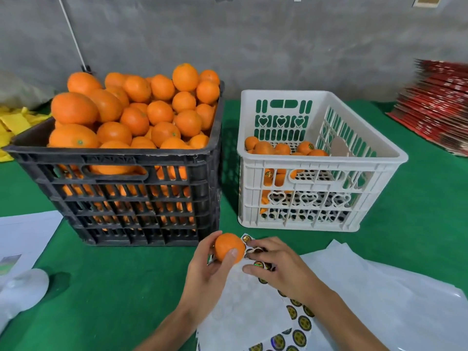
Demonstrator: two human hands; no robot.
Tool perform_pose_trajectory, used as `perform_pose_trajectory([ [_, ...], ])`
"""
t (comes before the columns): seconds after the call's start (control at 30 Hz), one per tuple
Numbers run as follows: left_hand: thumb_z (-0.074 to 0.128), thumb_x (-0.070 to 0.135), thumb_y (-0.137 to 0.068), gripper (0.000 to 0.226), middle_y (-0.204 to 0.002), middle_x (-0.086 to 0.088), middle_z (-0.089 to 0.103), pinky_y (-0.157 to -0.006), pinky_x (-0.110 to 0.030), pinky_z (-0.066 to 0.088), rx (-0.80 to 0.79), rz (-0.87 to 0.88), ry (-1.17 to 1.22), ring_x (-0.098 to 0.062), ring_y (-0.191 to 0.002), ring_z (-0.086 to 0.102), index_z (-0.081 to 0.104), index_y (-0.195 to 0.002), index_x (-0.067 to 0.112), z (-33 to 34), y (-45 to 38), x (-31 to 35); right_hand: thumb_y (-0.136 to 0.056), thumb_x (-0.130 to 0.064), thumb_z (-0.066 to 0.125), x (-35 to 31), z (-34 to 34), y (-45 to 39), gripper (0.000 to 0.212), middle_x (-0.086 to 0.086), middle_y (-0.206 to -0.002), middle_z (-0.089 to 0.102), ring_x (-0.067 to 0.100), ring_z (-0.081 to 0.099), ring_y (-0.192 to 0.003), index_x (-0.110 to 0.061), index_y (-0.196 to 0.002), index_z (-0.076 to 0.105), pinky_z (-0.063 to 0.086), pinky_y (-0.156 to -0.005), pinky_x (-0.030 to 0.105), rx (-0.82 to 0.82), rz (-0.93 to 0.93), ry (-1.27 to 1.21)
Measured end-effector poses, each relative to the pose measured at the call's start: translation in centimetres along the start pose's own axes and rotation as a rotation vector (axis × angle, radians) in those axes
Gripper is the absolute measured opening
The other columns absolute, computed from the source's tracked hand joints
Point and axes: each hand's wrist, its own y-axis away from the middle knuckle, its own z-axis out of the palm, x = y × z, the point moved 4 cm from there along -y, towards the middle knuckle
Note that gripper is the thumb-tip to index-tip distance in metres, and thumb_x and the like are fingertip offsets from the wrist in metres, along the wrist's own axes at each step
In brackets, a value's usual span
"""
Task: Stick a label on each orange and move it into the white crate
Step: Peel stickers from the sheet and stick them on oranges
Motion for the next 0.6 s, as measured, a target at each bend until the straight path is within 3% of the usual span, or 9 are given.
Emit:
perform_pose_trajectory([
  [0.2, 0.077, 0.052, -0.088, 0.056, -0.130, 0.010, 0.058, -0.083, -0.015, 0.056, -0.019, -0.018, 0.011, -0.013, -0.101, 0.077, 0.052, -0.138, 0.046, 0.0, 0.0, -0.5, -0.094, -0.029, 0.075, 0.4, -0.2, 0.1, 0.010, -0.028, -0.120, 0.065, 0.000, 0.050, -0.123, -0.029, -0.098, 0.084, 0.043, -0.104, 0.024, 0.118, 0.166, -0.276],
  [0.33, 0.075, 0.062, -0.078, 0.058, -0.125, 0.016, 0.059, -0.080, -0.014, 0.055, -0.014, -0.024, -0.004, -0.014, -0.098, 0.077, 0.052, -0.131, 0.055, 0.1, -0.1, -0.4, -0.092, -0.020, 0.076, 0.1, -0.4, -0.3, 0.013, -0.027, -0.106, 0.070, 0.001, 0.060, -0.111, -0.025, -0.082, 0.083, 0.048, -0.100, 0.028, 0.181, 0.270, -0.394],
  [0.47, 0.074, 0.058, -0.081, 0.055, -0.128, 0.015, 0.058, -0.080, -0.016, 0.057, -0.018, -0.028, -0.021, -0.013, -0.099, 0.077, 0.051, -0.131, 0.055, 0.0, 0.0, -0.6, -0.093, -0.016, 0.075, -0.9, -1.2, -0.4, 0.014, -0.011, -0.093, 0.074, 0.009, 0.069, -0.091, -0.026, -0.085, 0.081, 0.056, -0.089, 0.032, 0.413, 0.359, -0.541],
  [0.53, 0.078, 0.049, -0.086, 0.049, -0.125, 0.017, 0.060, -0.080, -0.016, 0.057, -0.034, -0.023, -0.008, -0.013, -0.099, 0.077, 0.053, -0.128, 0.058, 0.1, 0.0, -0.2, -0.092, -0.021, 0.077, -2.2, -2.0, -0.2, 0.012, -0.008, -0.092, 0.072, 0.014, 0.067, -0.087, -0.031, -0.086, 0.080, 0.055, -0.082, 0.027, 0.535, 0.305, -0.582],
  [0.6, 0.081, 0.045, -0.086, 0.049, -0.120, 0.022, 0.063, -0.081, -0.016, 0.057, -0.045, -0.028, 0.009, -0.013, -0.100, 0.077, 0.055, -0.126, 0.059, 0.3, 0.0, 0.0, -0.090, -0.022, 0.079, -3.6, -2.3, -0.3, 0.010, -0.006, -0.094, 0.070, 0.016, 0.065, -0.087, -0.032, -0.087, 0.080, 0.053, -0.077, 0.022, 0.557, 0.229, -0.617],
])
